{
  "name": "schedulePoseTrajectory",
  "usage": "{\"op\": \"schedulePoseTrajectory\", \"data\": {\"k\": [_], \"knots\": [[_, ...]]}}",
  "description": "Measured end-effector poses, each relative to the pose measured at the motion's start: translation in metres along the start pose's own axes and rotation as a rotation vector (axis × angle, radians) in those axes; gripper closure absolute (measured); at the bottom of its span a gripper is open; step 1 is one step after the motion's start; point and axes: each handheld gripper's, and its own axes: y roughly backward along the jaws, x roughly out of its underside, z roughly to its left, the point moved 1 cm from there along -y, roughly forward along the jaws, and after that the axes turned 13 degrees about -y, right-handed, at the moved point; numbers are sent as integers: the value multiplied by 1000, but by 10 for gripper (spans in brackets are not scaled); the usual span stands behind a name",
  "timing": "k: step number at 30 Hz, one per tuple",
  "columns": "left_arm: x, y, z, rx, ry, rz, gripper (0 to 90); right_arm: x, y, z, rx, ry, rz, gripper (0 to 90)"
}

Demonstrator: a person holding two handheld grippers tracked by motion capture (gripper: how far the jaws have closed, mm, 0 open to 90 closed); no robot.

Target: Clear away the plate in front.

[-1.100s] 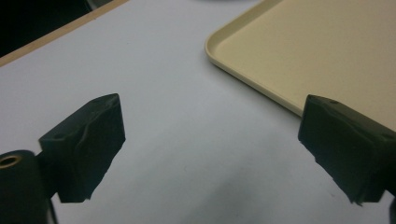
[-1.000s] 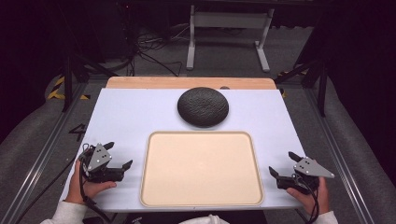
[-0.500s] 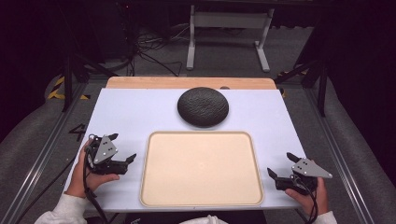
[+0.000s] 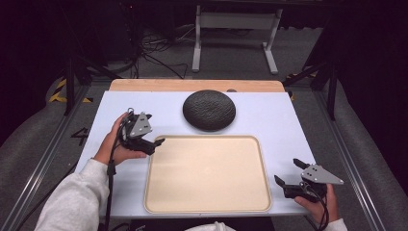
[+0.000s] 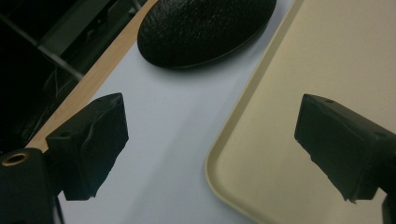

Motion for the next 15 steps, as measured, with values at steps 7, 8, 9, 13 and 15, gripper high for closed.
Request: {"op": "schedulePoseTrajectory", "data": {"k": [7, 8, 9, 13, 15], "knots": [[-29, -44, 11, 70, -47, 42, 120, -1, 0, 1, -27, -14, -5, 92], [-32, -51, 12, 79, -53, 51, 121, -1, 0, 1, -31, -18, -7, 92], [-35, -59, 14, 93, -60, 55, 121, -1, 0, 1, -28, -20, -6, 92], [-45, -87, 17, 113, -87, 70, 123, 0, 0, -1, -28, -27, -6, 93], [-47, -98, 17, 108, -104, 89, 127, 0, 1, -1, -28, -29, -7, 93]]}}
